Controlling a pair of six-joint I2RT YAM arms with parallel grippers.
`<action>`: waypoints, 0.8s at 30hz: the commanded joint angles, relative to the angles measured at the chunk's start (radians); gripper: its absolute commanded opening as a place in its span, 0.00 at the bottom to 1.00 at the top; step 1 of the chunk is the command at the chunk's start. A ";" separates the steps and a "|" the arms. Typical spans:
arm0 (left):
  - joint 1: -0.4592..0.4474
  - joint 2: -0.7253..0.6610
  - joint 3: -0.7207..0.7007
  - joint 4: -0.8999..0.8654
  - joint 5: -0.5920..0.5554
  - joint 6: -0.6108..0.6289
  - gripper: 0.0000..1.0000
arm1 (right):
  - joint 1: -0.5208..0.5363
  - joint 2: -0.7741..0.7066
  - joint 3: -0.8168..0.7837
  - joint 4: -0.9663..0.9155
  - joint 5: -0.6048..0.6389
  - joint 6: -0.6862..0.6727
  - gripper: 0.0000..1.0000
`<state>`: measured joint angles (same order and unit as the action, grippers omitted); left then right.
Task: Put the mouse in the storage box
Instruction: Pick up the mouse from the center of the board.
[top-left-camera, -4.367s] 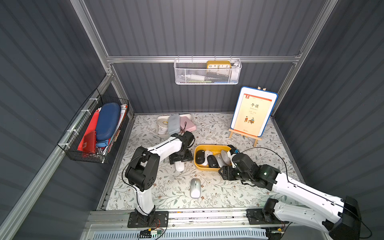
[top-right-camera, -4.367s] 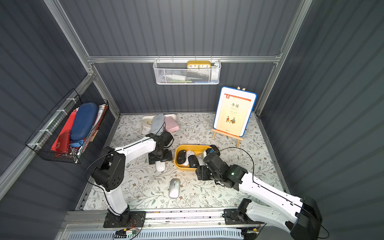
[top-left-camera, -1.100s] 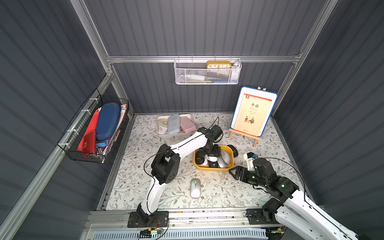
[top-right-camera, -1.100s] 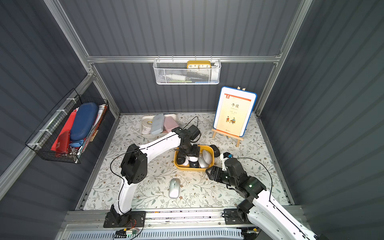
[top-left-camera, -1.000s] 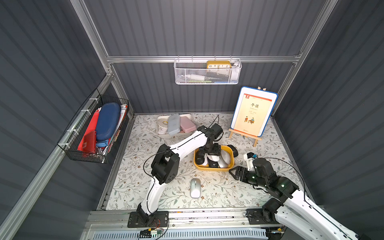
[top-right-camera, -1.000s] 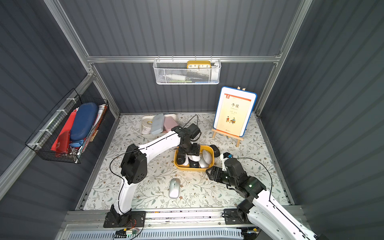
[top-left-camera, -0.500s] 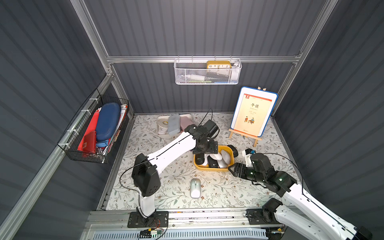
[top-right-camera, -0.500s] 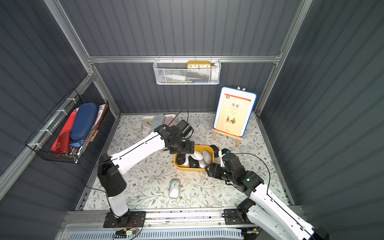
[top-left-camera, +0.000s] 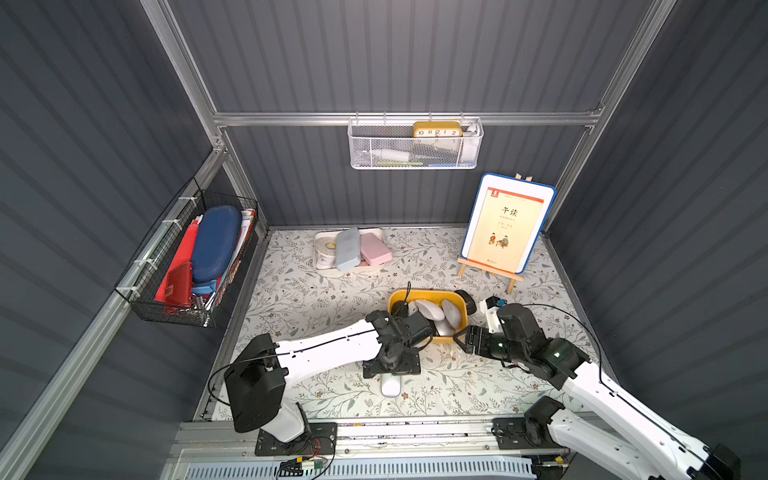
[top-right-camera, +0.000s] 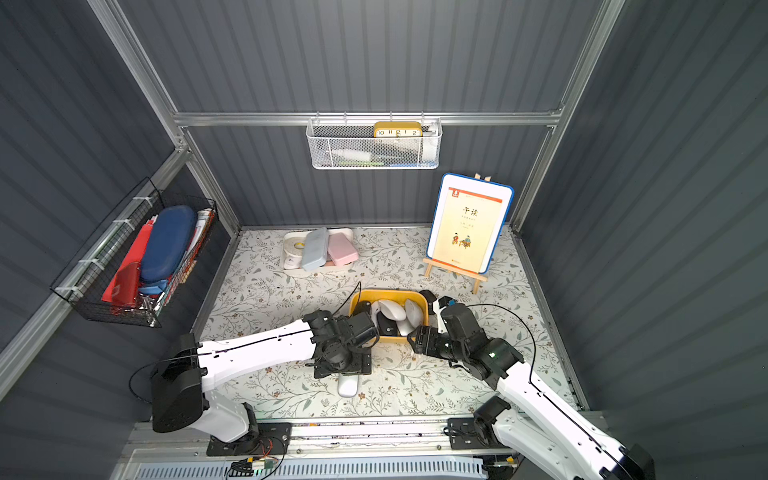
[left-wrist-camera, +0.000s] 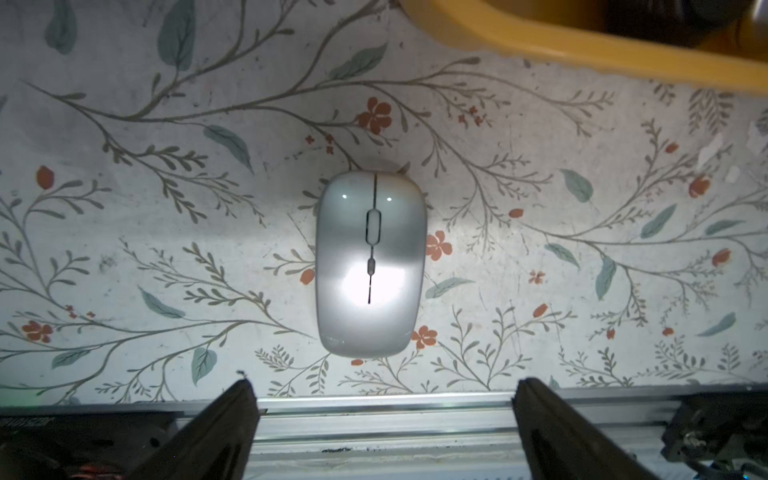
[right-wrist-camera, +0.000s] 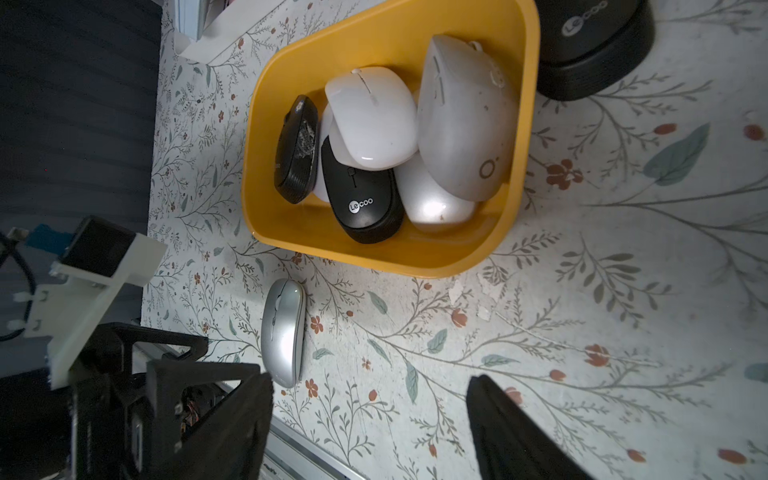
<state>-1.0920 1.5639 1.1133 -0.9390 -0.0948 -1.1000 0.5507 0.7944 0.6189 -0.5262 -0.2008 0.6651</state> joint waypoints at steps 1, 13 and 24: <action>0.000 0.007 -0.100 0.077 0.027 -0.092 0.98 | 0.002 -0.026 -0.013 -0.012 -0.028 0.009 0.78; 0.003 0.116 -0.106 0.157 0.059 -0.032 0.98 | 0.250 0.045 -0.150 0.146 -0.019 0.181 0.76; 0.007 0.114 -0.136 0.175 -0.001 -0.041 0.83 | 0.264 0.000 -0.136 0.052 0.055 0.181 0.75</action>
<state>-1.0924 1.6974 0.9955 -0.7677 -0.0647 -1.1481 0.8093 0.8074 0.4690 -0.4236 -0.1837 0.8387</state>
